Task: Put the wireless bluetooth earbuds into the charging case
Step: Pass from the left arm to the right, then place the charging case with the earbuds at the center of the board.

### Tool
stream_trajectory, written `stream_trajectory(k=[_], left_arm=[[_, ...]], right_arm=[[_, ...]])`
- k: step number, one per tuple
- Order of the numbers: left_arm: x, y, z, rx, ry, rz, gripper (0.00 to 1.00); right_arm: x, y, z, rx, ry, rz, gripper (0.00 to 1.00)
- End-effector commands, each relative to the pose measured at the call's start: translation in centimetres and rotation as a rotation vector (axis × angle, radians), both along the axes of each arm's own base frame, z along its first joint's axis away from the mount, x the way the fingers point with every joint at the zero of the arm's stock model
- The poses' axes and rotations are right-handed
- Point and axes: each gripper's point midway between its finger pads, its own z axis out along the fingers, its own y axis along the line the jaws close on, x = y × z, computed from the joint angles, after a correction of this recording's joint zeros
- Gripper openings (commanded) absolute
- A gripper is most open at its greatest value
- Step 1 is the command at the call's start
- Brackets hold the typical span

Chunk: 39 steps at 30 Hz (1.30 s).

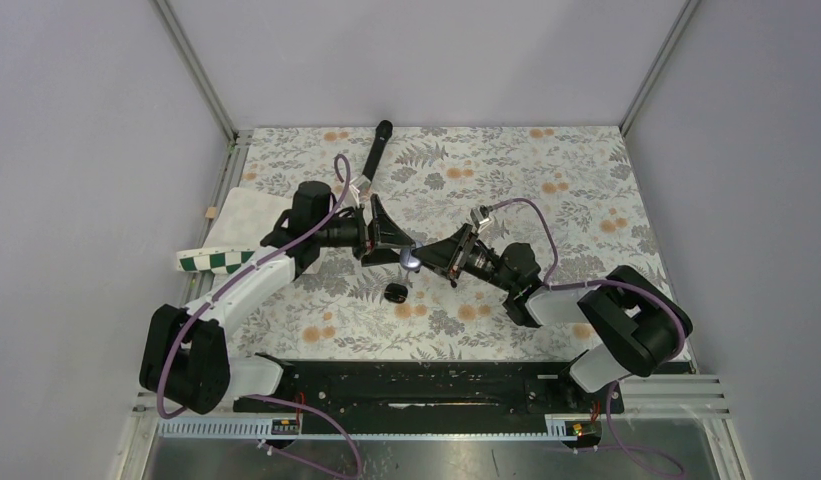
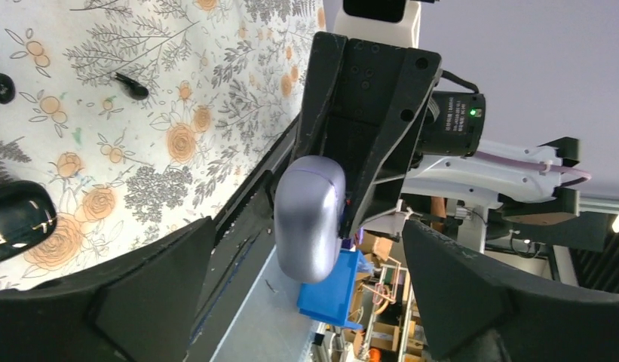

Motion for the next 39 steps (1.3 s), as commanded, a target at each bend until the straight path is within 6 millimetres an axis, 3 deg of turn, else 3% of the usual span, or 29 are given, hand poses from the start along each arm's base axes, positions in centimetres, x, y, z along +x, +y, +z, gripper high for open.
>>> stream_trajectory(k=[1,5,8,11,12,15,18,20,26,32,37,39], left_arm=[[0.3,-0.2,3.5,-0.053,-0.125,-0.019,0.99],[0.7,0.4,3.7,-0.049,-0.134,0.0,0.99],[1.4,1.8,4.1,-0.008,-0.164,0.039,0.99],[2.3,4.0,4.8,0.063,-0.219,0.115,0.99],[2.4,4.7,4.8,0.091,-0.231,0.139,0.99],[2.8,6.6,4.2,0.216,-0.279,0.22,0.99],[3.5,9.6,1.9,0.426,-0.335,0.344,0.99],[3.1,10.5,0.9,0.479,-0.336,0.361,0.99],[1.6,9.8,-0.8,0.449,-0.272,0.304,0.99],[1.5,9.6,-0.1,0.427,-0.304,0.295,0.99],[1.4,9.4,0.2,0.416,-0.309,0.283,0.99],[1.5,9.4,0.0,0.418,-0.294,0.286,0.99]], right_arm=[[-0.2,0.2,2.6,0.069,-0.085,0.019,0.19],[-0.1,0.1,2.4,0.06,-0.083,0.015,0.19],[0.9,-1.0,1.1,0.013,-0.068,-0.03,0.18],[3.4,-4.2,-2.0,-0.117,-0.019,-0.149,0.17],[4.3,-5.6,-4.3,-0.215,0.04,-0.204,0.17],[6.2,-9.7,-8.1,-0.506,0.087,-0.353,0.15],[8.0,-13.1,-8.2,-0.663,0.082,-0.469,0.12],[9.4,-14.9,-8.4,-0.707,0.093,-0.507,0.11],[13.9,-17.4,-10.9,-0.711,0.166,-0.537,0.1],[18.6,-18.9,-12.2,-0.531,0.21,-0.536,0.06],[18.4,-20.7,-14.3,-0.607,0.262,-0.565,0.08],[17.9,-21.7,-15.1,-0.669,0.285,-0.586,0.17]])
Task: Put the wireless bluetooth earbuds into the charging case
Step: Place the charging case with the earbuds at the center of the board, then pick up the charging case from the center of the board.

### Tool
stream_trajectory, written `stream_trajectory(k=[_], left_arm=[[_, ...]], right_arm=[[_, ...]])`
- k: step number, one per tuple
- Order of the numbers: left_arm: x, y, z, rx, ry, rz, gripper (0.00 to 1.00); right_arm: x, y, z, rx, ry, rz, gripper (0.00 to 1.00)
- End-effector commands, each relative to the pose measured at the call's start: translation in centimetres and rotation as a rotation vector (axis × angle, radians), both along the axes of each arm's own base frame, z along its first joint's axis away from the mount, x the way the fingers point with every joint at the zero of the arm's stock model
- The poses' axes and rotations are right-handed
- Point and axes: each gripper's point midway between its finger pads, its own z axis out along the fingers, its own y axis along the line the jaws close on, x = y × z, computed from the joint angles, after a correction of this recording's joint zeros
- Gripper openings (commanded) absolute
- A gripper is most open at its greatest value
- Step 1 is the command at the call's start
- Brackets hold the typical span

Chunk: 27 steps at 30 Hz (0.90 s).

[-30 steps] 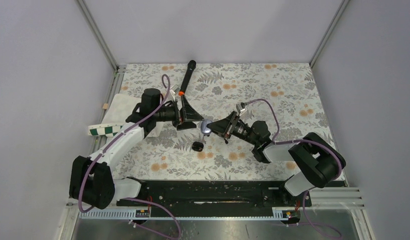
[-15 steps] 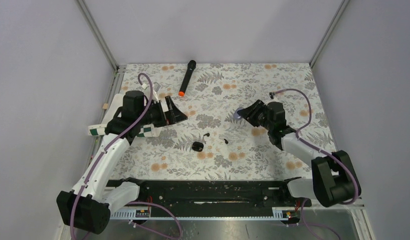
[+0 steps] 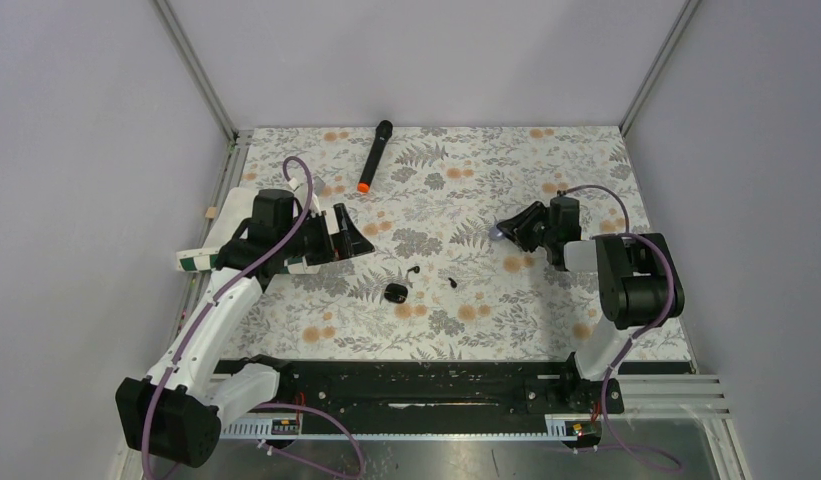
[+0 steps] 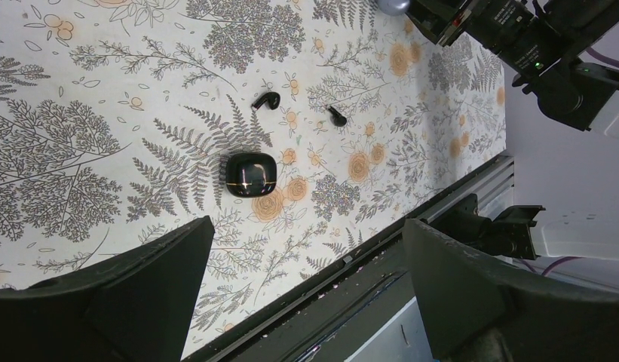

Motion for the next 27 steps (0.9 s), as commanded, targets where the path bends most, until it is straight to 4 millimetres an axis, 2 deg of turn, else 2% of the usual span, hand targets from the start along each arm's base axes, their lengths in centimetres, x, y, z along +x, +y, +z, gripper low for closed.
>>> stream_trajectory(k=[1,4,6,8,11,14,17,20,23,27], left_arm=[[0.5,-0.2,1.2,-0.014,-0.051,-0.008,0.99],[0.7,-0.2,1.1,-0.021,-0.047,0.007,0.99],[0.8,-0.1,1.0,-0.021,-0.046,0.026,0.99],[1.0,0.2,0.8,-0.01,-0.042,0.058,0.99],[1.1,0.3,0.7,-0.003,-0.044,0.066,0.99],[1.2,0.2,0.4,0.027,-0.057,0.077,0.99],[1.5,0.3,-0.9,0.041,0.006,0.121,0.99],[1.2,-0.1,-2.7,0.051,0.092,0.115,0.99],[0.9,-0.2,-3.8,0.061,0.135,0.112,0.99],[1.2,1.5,-4.2,0.126,0.119,0.185,0.99]], right_arm=[[1.1,-1.0,1.9,-0.09,-0.051,-0.002,0.26],[0.1,-2.8,1.1,-0.221,0.029,-0.01,0.62],[-0.3,-3.9,1.2,-0.292,0.065,-0.017,0.76],[-1.1,-5.5,1.6,-0.368,0.105,-0.057,0.84],[-2.0,-7.5,3.9,-0.461,0.08,-0.12,0.98],[-3.1,-7.4,7.3,-0.485,-0.012,-0.113,0.99],[-4.5,-5.4,9.3,-0.518,-0.064,-0.01,1.0],[-6.3,-2.2,9.5,-0.533,-0.095,0.096,0.99],[-8.3,2.2,9.3,-0.537,-0.156,0.224,0.99],[-11.8,9.3,8.4,-0.534,-0.225,0.465,0.99]])
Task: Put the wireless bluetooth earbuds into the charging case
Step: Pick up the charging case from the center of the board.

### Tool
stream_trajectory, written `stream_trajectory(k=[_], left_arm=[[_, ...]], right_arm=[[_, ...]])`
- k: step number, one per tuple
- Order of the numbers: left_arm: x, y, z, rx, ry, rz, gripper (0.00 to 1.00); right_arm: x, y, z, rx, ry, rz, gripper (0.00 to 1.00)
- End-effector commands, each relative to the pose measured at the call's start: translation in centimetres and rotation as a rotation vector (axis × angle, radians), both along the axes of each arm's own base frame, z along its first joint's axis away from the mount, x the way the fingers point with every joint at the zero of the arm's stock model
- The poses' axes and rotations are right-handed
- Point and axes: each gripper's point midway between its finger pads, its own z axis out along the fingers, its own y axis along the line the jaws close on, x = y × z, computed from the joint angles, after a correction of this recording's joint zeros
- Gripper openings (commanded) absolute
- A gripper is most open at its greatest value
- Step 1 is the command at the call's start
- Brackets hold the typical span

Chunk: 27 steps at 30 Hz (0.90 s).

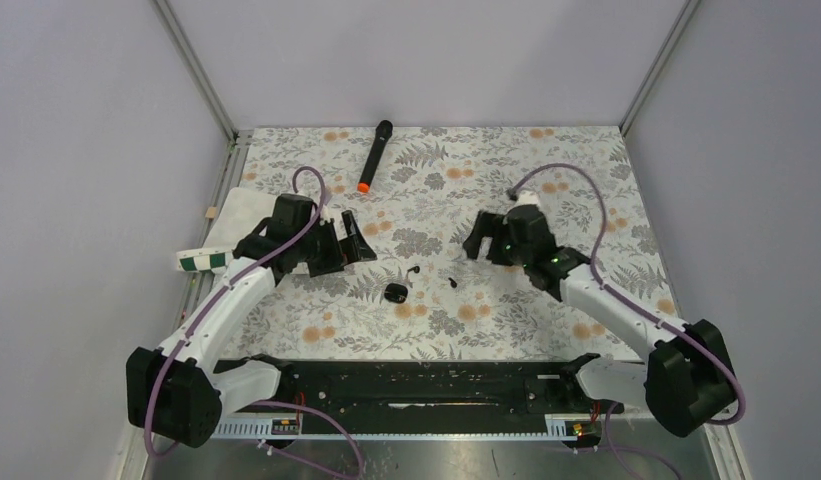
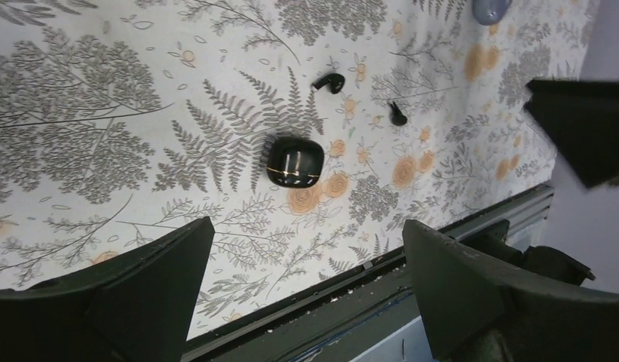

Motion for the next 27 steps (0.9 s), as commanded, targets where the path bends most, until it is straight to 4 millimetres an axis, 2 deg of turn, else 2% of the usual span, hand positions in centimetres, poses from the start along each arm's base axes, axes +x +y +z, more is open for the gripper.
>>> stream_trajectory(k=[1,6,8,11,12,18,22,27], left_arm=[[0.9,2.0,0.5,0.067,-0.054,0.102,0.99],[1.2,4.3,1.0,0.065,-0.068,0.191,0.99],[1.2,4.9,1.0,0.064,-0.063,0.21,0.99],[1.0,5.5,0.8,0.048,-0.052,0.237,0.99],[1.0,5.8,0.5,0.04,-0.045,0.249,0.99],[0.5,6.2,-0.6,-0.081,0.004,0.257,0.99],[0.6,6.6,-0.2,-0.075,-0.007,0.265,0.99],[0.8,6.9,0.0,-0.073,-0.008,0.282,0.99]], right_arm=[[-3.8,6.2,-1.4,-0.053,-0.004,0.248,1.0],[-7.9,14.1,-2.1,-0.083,-0.021,0.597,0.87],[-9.5,16.1,-3.2,-0.15,0.001,0.727,0.84],[-10.8,18.4,-5.1,-0.244,0.021,0.9,0.81],[-11.1,18.9,-5.6,-0.28,0.018,0.942,0.81],[-9.4,19.9,-7.6,-0.442,0.009,1.009,0.82],[-9.3,20.7,-8.7,-0.463,0.031,1.055,0.82],[-8.6,20.8,-10.2,-0.504,0.046,1.055,0.71]])
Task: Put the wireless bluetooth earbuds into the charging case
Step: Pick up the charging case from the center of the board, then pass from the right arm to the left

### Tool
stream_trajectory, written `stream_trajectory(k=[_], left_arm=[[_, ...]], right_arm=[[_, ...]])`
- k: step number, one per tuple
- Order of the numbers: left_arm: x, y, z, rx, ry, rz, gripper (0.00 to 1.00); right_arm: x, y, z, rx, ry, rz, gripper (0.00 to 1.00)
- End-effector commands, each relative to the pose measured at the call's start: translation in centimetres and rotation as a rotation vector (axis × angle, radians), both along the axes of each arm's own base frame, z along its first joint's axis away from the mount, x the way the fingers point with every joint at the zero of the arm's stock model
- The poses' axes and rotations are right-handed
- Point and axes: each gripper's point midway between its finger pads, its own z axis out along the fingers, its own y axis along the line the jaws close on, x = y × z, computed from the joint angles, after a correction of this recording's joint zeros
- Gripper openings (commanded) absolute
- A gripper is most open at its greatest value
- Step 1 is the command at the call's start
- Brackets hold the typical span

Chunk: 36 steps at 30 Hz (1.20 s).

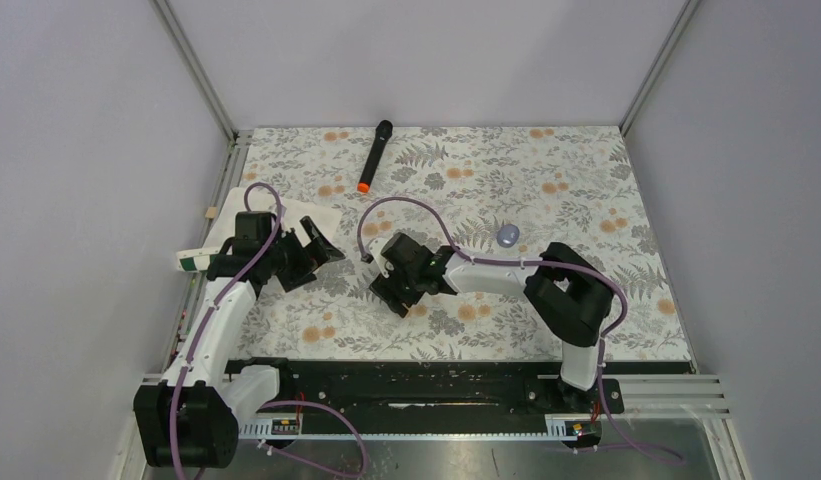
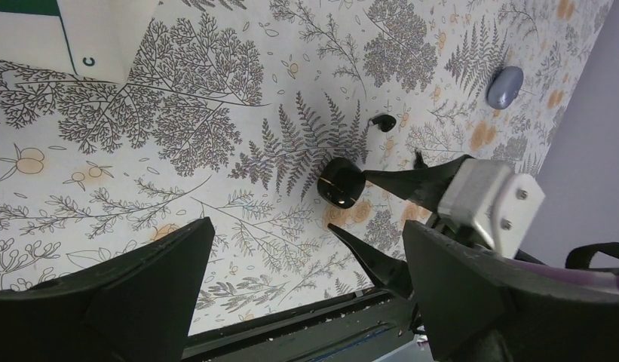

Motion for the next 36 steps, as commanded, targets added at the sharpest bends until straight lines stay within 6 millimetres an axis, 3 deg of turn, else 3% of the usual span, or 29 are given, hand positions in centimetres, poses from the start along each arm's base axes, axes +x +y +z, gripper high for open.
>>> stream_trajectory(k=[1,9,12,17,19,25,30,36], left_arm=[[1.0,-0.1,2.0,-0.024,-0.077,-0.003,0.99],[0.8,-0.6,2.2,-0.05,-0.087,-0.027,0.99],[0.1,-2.5,2.1,-0.166,-0.079,-0.102,0.99],[0.0,-5.0,0.2,-0.375,-0.037,-0.148,0.99],[-0.4,-5.8,0.5,-0.371,-0.064,-0.18,0.99],[-2.7,-8.4,1.3,-0.377,-0.082,-0.37,0.96],[-3.4,-8.9,0.8,-0.35,-0.069,-0.389,0.83],[-3.1,-9.0,0.1,-0.333,-0.047,-0.372,0.74]], right_arm=[[0.9,0.4,-0.4,-0.042,-0.031,0.031,0.69],[1.3,0.6,-1.0,-0.043,-0.035,0.015,0.48],[1.1,0.7,0.0,0.007,-0.047,0.004,0.43],[0.2,0.4,2.6,0.137,-0.032,-0.055,0.42],[-0.4,0.3,3.8,0.218,0.006,-0.095,0.42],[-1.3,2.5,7.0,0.458,0.151,-0.224,0.41],[-1.3,3.3,9.4,0.585,0.182,-0.279,0.4],[-1.7,2.9,10.0,0.607,0.183,-0.287,0.39]])
